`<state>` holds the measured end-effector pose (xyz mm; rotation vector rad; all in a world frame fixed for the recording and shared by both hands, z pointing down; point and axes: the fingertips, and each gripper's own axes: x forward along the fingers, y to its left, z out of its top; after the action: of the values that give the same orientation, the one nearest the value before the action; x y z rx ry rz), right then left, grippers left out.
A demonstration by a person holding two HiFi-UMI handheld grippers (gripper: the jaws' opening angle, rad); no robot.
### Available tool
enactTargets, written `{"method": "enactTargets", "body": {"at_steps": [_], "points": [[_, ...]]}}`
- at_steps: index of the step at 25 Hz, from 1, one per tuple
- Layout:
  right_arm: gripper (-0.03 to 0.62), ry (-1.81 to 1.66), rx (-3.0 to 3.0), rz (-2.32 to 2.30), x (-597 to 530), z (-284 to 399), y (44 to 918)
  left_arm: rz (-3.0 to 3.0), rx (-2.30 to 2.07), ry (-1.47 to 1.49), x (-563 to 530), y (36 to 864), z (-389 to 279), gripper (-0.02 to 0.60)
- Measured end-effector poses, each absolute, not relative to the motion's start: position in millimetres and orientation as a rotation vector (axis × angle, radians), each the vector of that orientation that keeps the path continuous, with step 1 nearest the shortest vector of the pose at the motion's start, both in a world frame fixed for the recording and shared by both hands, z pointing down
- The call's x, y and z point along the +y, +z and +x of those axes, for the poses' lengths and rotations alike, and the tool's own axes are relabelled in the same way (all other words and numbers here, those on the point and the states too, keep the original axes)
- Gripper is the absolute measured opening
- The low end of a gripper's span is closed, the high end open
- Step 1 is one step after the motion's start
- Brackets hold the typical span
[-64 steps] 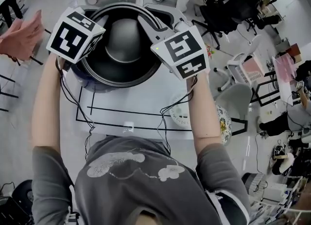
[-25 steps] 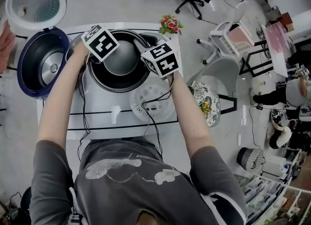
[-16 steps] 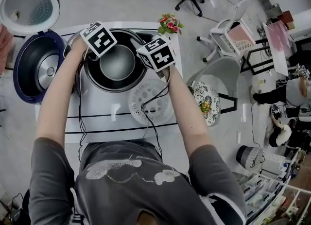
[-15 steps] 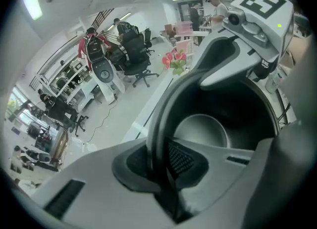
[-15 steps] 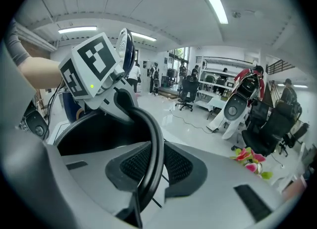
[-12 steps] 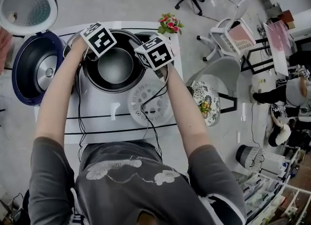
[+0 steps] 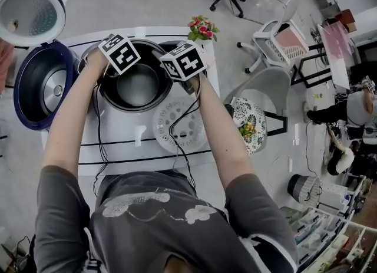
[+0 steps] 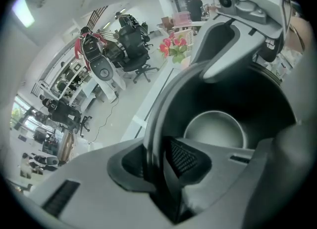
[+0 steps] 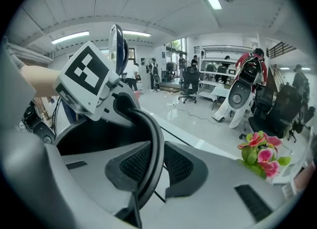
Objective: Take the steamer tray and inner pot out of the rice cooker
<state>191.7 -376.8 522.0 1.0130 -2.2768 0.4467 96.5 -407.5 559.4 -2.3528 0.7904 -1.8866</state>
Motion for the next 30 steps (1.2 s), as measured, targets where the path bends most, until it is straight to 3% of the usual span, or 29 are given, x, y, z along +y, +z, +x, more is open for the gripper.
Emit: {"method": "enactTargets", "body": {"at_steps": [3,6,9,14,23,26,30], "points": [[0.111,0.447,-2.303,1.018,-376.1,191.7,518.4,-2.339,0.826,-1.876,-409.9,556.9,99.0,0.114],[0.249,0.463,-2.342,1.025,-369.9,190.3,510.9,-2.330,0.872,-1.844,-410.1,551.6,98.7,0.254],[0.253,0.436,-2.352,1.074,-360.1,200.0,498.0,-2.326,0.940,-1.804,-409.1,538.2,94.5,0.317],[0.253,0.421,-2.476,1.245,-346.8,219.7,450.5,-2.362,1.080,-1.585,-397.7,480.1,90.0,0.337],[0.252,0.126,-2.712,1.464,-292.3,230.1,365.6,-2.465,1.356,-0.921,-345.0,367.7,84.4,0.323],[0.247,0.045,-2.743,1.515,-278.0,228.9,353.5,-2.512,1.449,-0.710,-320.0,347.4,82.8,0.249],[0.131,0.158,-2.794,1.518,-268.9,216.7,353.8,-2.592,1.528,-0.540,-297.3,346.9,73.3,0.151]]}}
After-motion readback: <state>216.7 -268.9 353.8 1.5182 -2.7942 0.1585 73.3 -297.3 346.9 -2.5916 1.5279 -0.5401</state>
